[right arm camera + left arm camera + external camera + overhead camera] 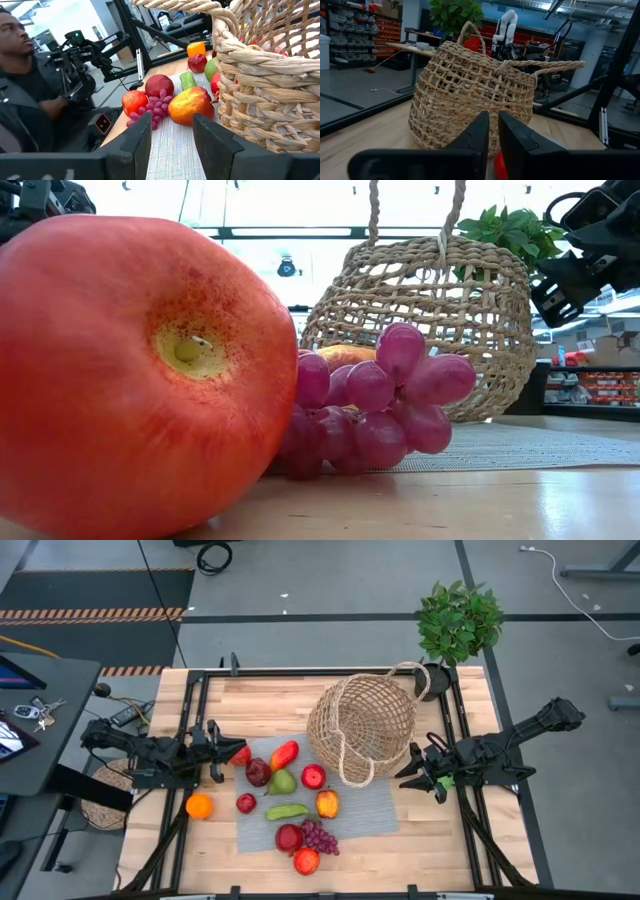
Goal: Build produce basket
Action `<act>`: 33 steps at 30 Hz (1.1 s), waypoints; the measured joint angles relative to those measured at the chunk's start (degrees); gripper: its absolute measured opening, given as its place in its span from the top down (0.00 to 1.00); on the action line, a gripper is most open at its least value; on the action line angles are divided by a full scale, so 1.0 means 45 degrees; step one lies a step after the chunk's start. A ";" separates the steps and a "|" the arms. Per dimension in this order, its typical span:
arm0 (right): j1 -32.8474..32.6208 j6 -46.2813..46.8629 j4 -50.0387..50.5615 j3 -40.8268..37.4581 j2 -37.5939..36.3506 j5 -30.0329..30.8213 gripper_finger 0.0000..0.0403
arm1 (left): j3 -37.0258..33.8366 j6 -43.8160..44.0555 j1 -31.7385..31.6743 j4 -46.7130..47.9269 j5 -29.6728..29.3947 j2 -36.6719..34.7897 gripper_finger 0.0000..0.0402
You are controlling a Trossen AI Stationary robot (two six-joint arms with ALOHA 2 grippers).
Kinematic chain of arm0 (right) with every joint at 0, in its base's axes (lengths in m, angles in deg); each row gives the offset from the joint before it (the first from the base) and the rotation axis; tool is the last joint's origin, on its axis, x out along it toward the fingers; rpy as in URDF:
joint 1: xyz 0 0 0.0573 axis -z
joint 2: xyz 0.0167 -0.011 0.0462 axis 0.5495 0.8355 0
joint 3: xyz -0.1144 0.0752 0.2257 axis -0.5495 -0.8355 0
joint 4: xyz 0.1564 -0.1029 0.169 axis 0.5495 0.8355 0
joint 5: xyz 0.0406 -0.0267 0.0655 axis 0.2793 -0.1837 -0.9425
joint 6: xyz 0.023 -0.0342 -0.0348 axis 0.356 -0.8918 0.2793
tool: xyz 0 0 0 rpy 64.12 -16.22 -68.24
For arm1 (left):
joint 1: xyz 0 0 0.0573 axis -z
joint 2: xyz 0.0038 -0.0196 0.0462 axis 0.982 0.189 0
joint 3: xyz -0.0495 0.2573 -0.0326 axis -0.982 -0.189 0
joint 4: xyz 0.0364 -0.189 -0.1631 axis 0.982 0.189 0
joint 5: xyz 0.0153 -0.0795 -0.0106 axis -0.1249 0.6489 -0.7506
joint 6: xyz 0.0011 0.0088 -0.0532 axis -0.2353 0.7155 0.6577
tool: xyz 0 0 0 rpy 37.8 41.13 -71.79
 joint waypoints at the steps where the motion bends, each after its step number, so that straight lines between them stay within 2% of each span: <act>1: 0.0000 0.0000 0.0000 0.0003 0.0003 0.0000 0.63 | 0.0002 0.0002 0.0000 -0.0003 0.0002 -0.0002 0.88; 4: 0.0000 0.0000 0.0000 0.0005 0.0003 0.0023 0.63 | 0.0002 -0.0002 0.0000 -0.0002 0.0004 0.0002 0.88; 9: 0.0024 0.0000 -0.0019 0.0000 0.0000 0.1178 0.63 | 0.0002 0.0002 0.0000 0.0000 0.0005 0.0001 0.88; 15: 0.0024 -0.0479 -0.0386 0.0000 0.0003 0.1611 0.63 | 0.0002 0.0002 0.0000 -0.0003 0.0005 -0.0001 0.88; 20: 0.0029 -0.1641 -0.2905 0.0005 0.0249 0.3131 0.63 | 0.0001 -0.0002 0.0000 0.0001 0.0005 0.0001 0.88; 26: 0.0029 -0.1102 -0.6417 0.0000 0.0745 0.3369 0.63 | 0.0002 0.0002 0.0000 -0.0001 0.0005 -0.0002 0.88; 30: 0.0029 -0.2532 -0.7208 0.0000 0.0919 0.4198 0.63 | 0.0000 -0.0003 0.0000 -0.0001 0.0005 -0.0002 0.88; 33: 0.0029 -0.2837 -0.7257 0.0000 0.0923 0.5121 0.63 | -0.0002 0.0001 0.0000 -0.0003 0.0000 -0.0002 0.88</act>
